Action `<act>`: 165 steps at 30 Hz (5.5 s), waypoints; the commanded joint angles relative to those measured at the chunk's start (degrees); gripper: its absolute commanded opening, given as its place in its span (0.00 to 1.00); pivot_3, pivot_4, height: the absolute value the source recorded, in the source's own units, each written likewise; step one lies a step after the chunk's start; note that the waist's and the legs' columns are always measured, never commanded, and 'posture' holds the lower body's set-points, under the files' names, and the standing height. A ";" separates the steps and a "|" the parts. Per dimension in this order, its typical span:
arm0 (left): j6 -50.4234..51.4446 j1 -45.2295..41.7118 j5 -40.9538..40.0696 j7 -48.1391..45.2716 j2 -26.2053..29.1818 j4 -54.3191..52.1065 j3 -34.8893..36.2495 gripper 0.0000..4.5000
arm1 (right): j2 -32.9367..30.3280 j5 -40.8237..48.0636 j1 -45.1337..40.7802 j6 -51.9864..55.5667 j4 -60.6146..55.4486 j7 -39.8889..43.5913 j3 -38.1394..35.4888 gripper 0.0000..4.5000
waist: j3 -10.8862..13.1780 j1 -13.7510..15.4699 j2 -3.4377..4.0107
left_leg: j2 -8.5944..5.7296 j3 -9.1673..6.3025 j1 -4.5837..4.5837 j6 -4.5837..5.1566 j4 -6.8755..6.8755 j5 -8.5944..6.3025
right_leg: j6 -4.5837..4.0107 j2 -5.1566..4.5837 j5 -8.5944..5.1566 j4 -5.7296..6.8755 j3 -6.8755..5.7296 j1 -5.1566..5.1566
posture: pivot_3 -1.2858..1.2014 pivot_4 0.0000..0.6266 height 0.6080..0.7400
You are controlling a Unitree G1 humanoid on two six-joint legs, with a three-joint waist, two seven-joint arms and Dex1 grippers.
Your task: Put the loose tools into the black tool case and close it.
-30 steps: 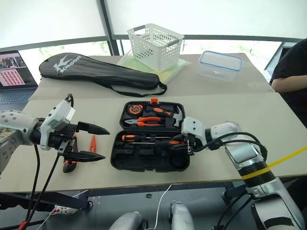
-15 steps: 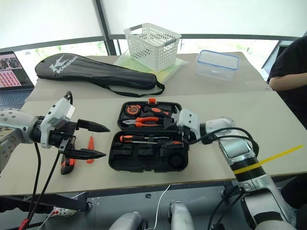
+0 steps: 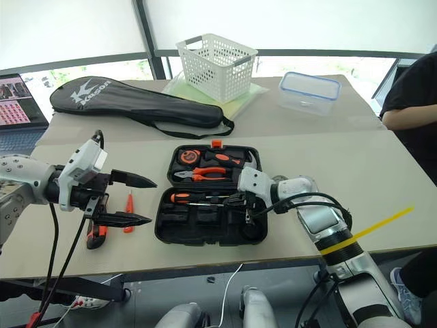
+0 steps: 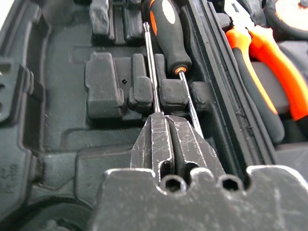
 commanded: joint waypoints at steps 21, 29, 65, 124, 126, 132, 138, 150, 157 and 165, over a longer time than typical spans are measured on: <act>34.12 39.71 -3.18 50.13 -25.50 -34.06 39.03 1.00 | -8.36 36.72 5.04 31.12 -30.22 0.69 -23.73 0.95 | -0.01 1.97 -0.05 | 0.09 -0.15 -0.10 -0.11 -0.17 -0.19 | 0.03 -0.04 -0.07 -0.30 0.01 0.23 | 0.52 0.24 1.00; 53.60 13.66 -1.98 68.08 -29.38 -25.82 27.91 1.00 | -6.10 35.73 3.33 29.07 -30.12 -3.95 -21.78 0.99 | -0.11 1.60 -0.24 | -0.01 -0.24 0.56 -0.28 -0.09 -0.07 | 0.05 -0.01 -0.03 0.15 -0.03 0.72 | 0.52 0.24 1.00; 29.20 -1.92 -8.54 51.73 -6.91 1.14 2.17 0.09 | -14.90 45.61 13.40 34.87 -39.73 -3.63 -26.02 1.00 | -0.05 1.39 -0.30 | -0.09 -0.30 0.62 -0.88 -0.24 -0.21 | -0.02 -0.04 -0.33 0.47 0.09 0.45 | 0.52 0.24 1.00; -6.25 -22.08 24.31 -5.30 -17.06 19.70 -18.28 0.81 | -16.13 46.60 20.20 32.52 -43.63 -12.36 -27.33 1.00 | -0.01 1.45 -0.33 | 0.08 -0.26 -0.21 0.23 0.19 -0.21 | 0.16 -0.12 -0.19 -0.18 0.01 0.11 | 0.52 0.24 1.00; -8.56 -18.72 23.47 -5.24 -16.65 19.99 -16.54 0.68 | -16.21 46.51 20.17 32.55 -43.67 -12.22 -27.04 1.00 | -0.01 1.51 -0.32 | 0.08 -0.26 -0.20 0.22 0.20 -0.20 | 0.16 -0.17 -0.19 -0.19 0.00 0.12 | 0.52 0.24 1.00; -14.37 -12.64 23.60 -3.42 -17.16 19.28 -15.50 0.20 | -16.23 46.82 18.96 33.03 -43.04 -12.22 -26.76 1.00 | -0.01 1.80 -0.33 | 0.04 -0.28 -0.26 0.23 0.30 -0.21 | 0.17 -0.07 -0.18 -0.19 -0.04 0.13 | 0.52 0.24 1.00; -18.13 -9.81 26.59 0.02 -18.44 20.34 -17.94 0.01 | -16.39 46.82 18.51 33.25 -42.72 -12.18 -26.58 1.00 | -0.01 1.70 -0.33 | 0.03 -0.27 -0.25 0.23 0.29 -0.21 | 0.19 -0.15 -0.16 -0.21 0.00 0.16 | 0.52 0.24 1.00; -23.50 -8.36 30.90 2.13 -21.25 22.15 -21.83 0.01 | -15.86 47.73 18.42 33.79 -42.98 -13.33 -26.41 1.00 | -0.02 1.76 -0.31 | 0.05 -0.28 -0.12 0.24 0.31 -0.21 | 0.20 -0.15 -0.14 -0.21 0.00 0.33 | 0.52 0.24 1.00; -17.80 -10.01 27.48 0.57 -21.14 19.98 -19.75 0.01 | -16.08 48.17 18.98 33.48 -42.96 -13.45 -26.52 1.00 | -0.02 1.65 -0.32 | 0.04 -0.30 -0.08 0.30 0.35 -0.24 | 0.26 -0.07 -0.11 -0.24 0.00 0.43 | 0.52 0.24 1.00; -9.51 -12.74 21.84 -0.64 -22.00 18.54 -17.41 0.01 | -15.67 47.49 18.70 32.82 -42.49 -13.12 -25.81 1.00 | -0.02 1.62 -0.32 | 0.04 -0.30 -0.09 0.30 0.33 -0.24 | 0.25 -0.07 -0.11 -0.24 -0.01 0.40 | 0.52 0.24 1.00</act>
